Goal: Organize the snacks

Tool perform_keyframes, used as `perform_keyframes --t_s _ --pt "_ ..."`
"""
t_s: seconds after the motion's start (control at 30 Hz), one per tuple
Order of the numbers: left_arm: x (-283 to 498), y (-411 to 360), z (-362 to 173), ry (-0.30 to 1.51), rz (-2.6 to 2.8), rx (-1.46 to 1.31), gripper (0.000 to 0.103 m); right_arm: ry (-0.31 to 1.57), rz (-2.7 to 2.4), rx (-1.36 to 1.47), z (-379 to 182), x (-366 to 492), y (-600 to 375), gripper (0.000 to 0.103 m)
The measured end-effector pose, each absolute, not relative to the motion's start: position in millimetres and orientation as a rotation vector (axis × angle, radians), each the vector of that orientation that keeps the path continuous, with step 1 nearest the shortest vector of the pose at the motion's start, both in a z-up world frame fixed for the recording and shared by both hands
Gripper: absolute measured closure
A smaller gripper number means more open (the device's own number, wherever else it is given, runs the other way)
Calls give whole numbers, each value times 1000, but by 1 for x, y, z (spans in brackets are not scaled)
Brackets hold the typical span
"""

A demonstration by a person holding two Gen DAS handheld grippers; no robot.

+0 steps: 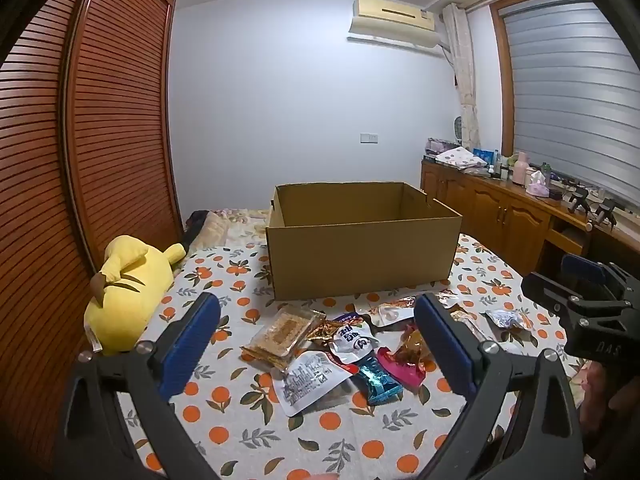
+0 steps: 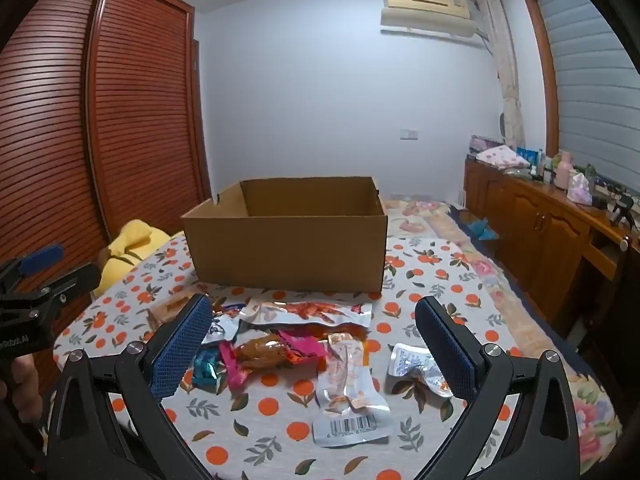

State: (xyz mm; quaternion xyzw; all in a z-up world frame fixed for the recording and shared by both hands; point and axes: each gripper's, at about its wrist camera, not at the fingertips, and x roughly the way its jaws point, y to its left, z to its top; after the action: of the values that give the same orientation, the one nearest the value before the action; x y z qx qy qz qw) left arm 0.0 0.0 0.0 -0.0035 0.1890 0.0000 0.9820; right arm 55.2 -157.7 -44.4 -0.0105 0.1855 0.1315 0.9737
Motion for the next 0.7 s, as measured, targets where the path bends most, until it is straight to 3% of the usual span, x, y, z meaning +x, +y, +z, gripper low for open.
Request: perform_keyframes --t_s 0.7 --pt "-2 -1 -1 384 2 -8 4 384 265 -13 -46 56 -160 0"
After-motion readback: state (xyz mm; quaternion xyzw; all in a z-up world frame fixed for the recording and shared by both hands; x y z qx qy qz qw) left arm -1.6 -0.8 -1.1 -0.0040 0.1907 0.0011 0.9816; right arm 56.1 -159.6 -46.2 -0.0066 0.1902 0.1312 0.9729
